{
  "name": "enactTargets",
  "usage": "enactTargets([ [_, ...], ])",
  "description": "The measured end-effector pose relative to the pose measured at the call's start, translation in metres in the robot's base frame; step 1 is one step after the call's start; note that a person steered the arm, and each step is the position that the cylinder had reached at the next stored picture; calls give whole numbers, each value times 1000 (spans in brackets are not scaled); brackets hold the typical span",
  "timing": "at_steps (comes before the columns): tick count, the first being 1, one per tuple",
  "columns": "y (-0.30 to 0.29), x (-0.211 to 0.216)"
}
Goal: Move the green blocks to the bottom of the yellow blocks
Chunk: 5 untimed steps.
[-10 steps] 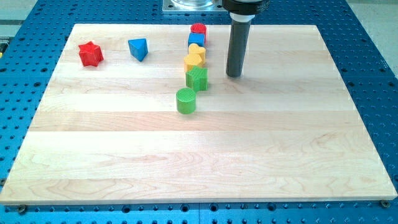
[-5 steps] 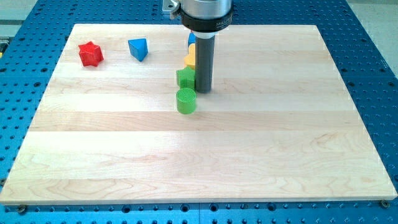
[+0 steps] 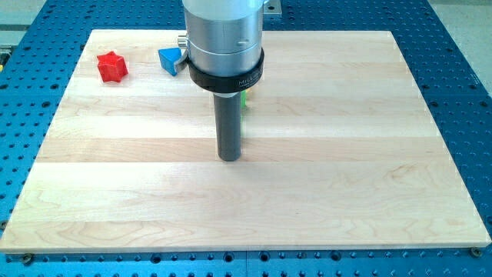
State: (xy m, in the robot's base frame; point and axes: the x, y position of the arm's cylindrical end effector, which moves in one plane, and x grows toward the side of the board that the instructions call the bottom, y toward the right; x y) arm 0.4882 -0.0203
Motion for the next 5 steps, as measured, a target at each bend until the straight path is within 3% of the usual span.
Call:
enactTargets([
  [2,39,-26],
  [3,23,0],
  [4,-11,-11],
  [5,-2,-25],
])
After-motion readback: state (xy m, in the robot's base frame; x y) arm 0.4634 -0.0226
